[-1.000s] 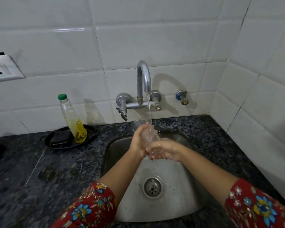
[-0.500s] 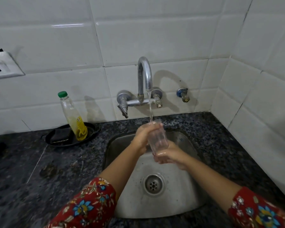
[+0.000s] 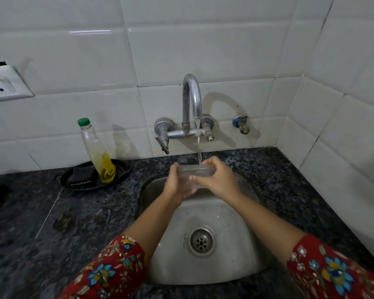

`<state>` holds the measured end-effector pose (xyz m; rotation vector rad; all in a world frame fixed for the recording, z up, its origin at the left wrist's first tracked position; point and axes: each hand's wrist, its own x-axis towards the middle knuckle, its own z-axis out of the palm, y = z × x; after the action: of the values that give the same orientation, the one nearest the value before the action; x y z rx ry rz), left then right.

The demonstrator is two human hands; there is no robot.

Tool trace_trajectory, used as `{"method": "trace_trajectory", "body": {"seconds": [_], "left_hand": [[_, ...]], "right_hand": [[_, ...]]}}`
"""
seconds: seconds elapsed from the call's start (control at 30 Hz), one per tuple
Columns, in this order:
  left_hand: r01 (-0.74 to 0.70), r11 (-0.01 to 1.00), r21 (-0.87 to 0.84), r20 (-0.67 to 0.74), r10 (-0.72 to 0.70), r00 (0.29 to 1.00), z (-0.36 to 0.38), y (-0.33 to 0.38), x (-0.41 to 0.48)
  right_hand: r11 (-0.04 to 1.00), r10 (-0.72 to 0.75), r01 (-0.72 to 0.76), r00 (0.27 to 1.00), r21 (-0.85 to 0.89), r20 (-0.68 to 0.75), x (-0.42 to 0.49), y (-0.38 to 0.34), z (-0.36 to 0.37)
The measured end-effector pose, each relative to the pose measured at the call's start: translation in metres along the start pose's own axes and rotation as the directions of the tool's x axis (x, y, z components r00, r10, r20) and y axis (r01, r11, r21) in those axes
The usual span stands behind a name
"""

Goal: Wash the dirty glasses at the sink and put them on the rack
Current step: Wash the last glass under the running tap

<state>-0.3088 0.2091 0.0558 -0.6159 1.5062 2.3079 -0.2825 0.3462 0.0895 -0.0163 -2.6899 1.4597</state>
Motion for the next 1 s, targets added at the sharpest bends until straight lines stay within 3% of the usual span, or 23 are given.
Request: {"method": "trace_trajectory", "body": {"seconds": [0.07, 0.13, 0.27, 0.4, 0.47, 0.57, 0.63, 0.7, 0.77, 0.8, 0.87, 0.93, 1.0], "left_hand": [[0.063, 0.989, -0.132, 0.082, -0.053, 0.995, -0.002, -0.003, -0.001], [0.107, 0.961, -0.255, 0.068, -0.093, 0.993, -0.003, -0.005, 0.002], [0.094, 0.900, -0.425, 0.006, -0.101, 0.995, 0.000, 0.001, 0.002], [0.082, 0.900, -0.429, 0.043, -0.070, 0.997, 0.002, 0.009, -0.007], [0.110, 0.918, -0.381, 0.067, -0.091, 0.994, 0.003, 0.010, -0.011], [0.093, 0.949, -0.302, 0.163, -0.045, 0.986, 0.018, 0.010, -0.017], [0.007, 0.980, -0.201, 0.116, 0.017, 0.993, 0.030, 0.002, -0.016], [-0.073, 0.995, -0.075, 0.038, 0.076, 0.996, 0.036, -0.002, -0.018], [-0.043, 0.998, -0.050, 0.174, 0.051, 0.983, 0.029, -0.002, -0.016], [-0.002, 0.997, -0.073, 0.286, 0.023, 0.958, 0.023, 0.001, -0.016], [0.026, 0.994, -0.103, 0.382, 0.015, 0.924, 0.013, 0.006, -0.015], [-0.074, 0.997, -0.027, 0.331, 0.079, 0.940, 0.013, 0.001, -0.013], [-0.213, 0.976, 0.043, 0.202, 0.201, 0.959, 0.021, 0.000, -0.017]], "right_hand": [[0.960, -0.134, 0.114, 0.989, -0.254, -0.062, 0.008, -0.019, 0.005], [0.880, -0.239, 0.203, 0.971, -0.429, -0.031, 0.018, -0.037, 0.010], [0.838, -0.230, 0.213, 0.973, -0.502, 0.030, 0.036, -0.051, 0.011], [0.963, -0.160, 0.154, 0.987, -0.222, -0.006, 0.024, -0.030, 0.001], [0.988, -0.137, 0.140, 0.990, -0.067, 0.042, 0.010, -0.012, -0.008], [0.984, -0.061, 0.081, 0.991, -0.160, 0.122, -0.009, 0.014, -0.012], [0.943, 0.018, 0.017, 0.995, -0.333, 0.100, -0.017, 0.024, -0.005], [0.964, 0.095, -0.053, 0.984, -0.259, 0.152, -0.020, 0.024, 0.000], [0.968, 0.169, -0.228, 0.899, 0.103, 0.404, -0.021, 0.020, -0.005], [0.895, 0.173, -0.362, 0.821, 0.261, 0.544, -0.020, 0.020, -0.011], [0.792, 0.151, -0.490, 0.735, 0.365, 0.661, -0.020, 0.025, -0.016], [0.843, 0.174, -0.421, 0.803, 0.335, 0.571, -0.021, 0.027, -0.004], [0.903, 0.198, -0.317, 0.906, 0.289, 0.374, -0.023, 0.027, 0.011]]}}
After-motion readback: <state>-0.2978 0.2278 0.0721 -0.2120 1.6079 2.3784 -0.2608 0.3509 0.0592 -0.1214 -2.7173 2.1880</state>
